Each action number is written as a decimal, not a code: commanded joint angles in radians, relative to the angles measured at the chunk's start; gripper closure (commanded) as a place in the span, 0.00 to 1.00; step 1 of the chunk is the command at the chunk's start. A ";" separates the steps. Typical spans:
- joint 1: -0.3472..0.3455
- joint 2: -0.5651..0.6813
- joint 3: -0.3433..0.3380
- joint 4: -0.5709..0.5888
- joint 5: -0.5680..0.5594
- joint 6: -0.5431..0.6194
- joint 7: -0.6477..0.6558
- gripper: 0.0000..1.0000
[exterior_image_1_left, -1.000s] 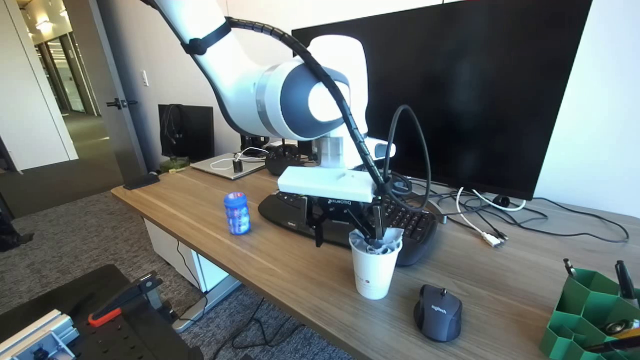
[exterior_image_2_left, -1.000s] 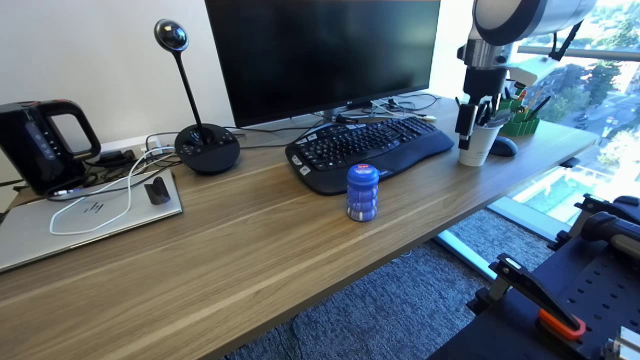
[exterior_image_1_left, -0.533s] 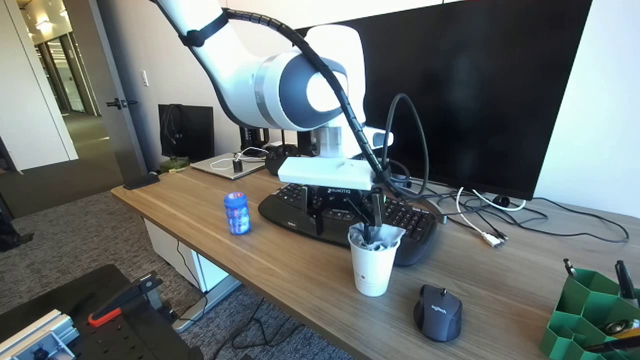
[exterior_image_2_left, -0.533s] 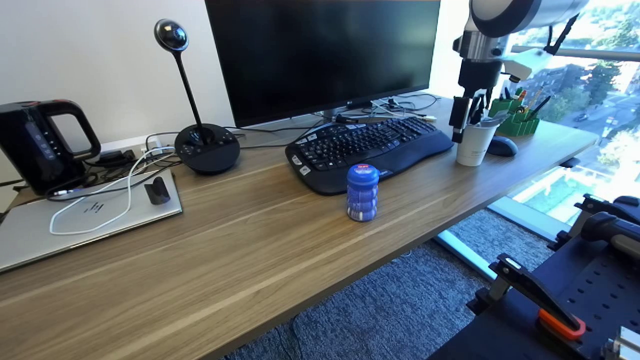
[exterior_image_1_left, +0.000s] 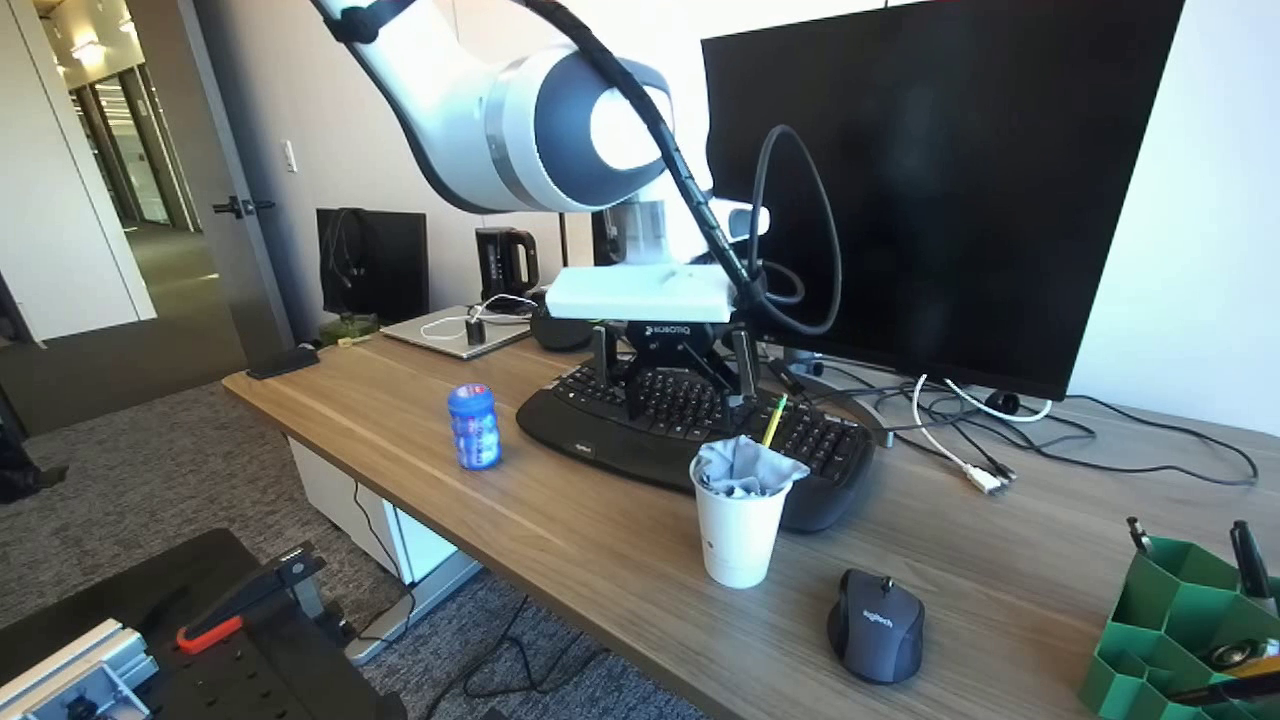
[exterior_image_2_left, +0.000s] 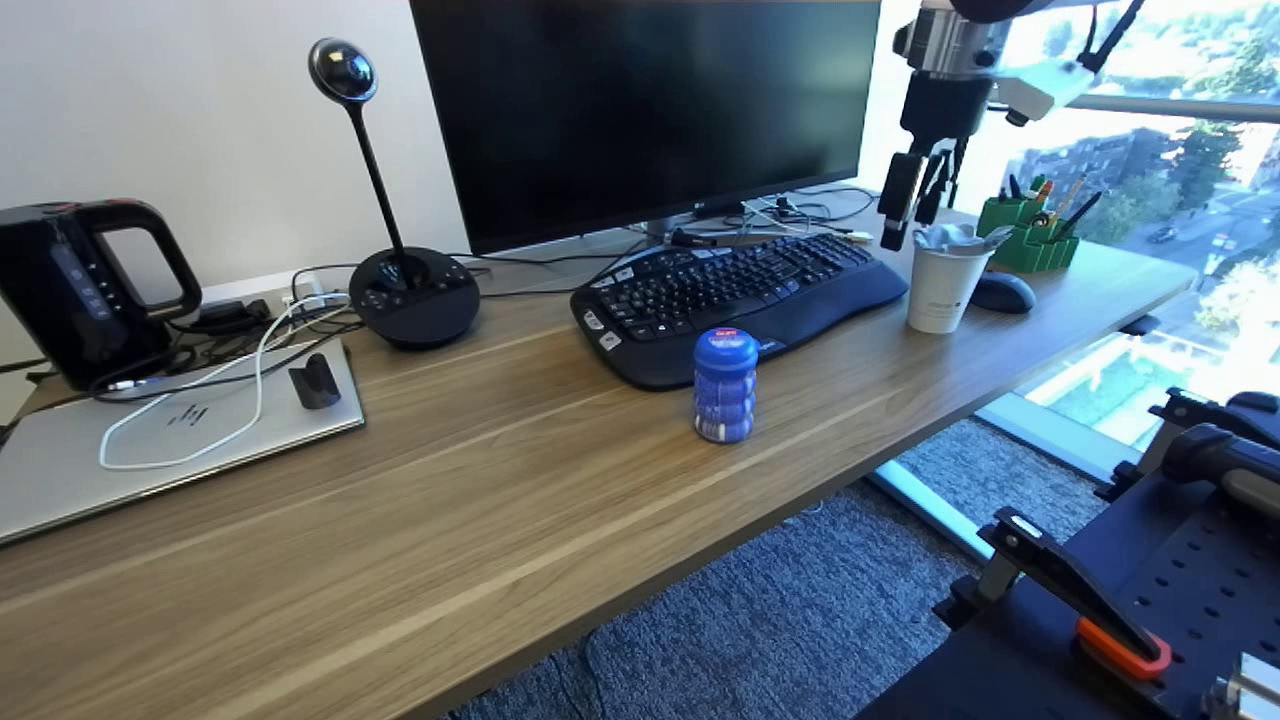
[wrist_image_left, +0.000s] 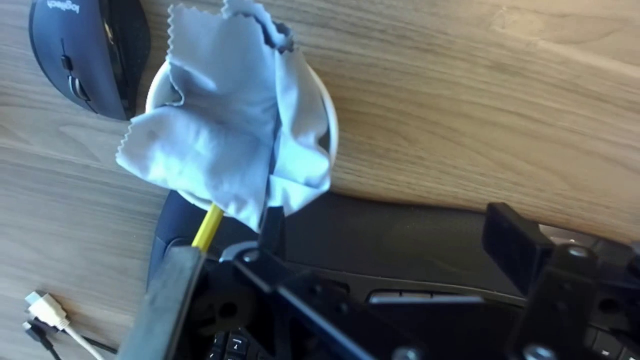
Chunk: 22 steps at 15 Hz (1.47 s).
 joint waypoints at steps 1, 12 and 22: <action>-0.028 -0.032 0.027 -0.030 0.023 0.024 -0.042 0.00; -0.035 -0.084 0.029 -0.087 0.039 0.011 -0.045 0.00; -0.020 -0.211 0.007 -0.214 0.035 0.001 -0.019 0.00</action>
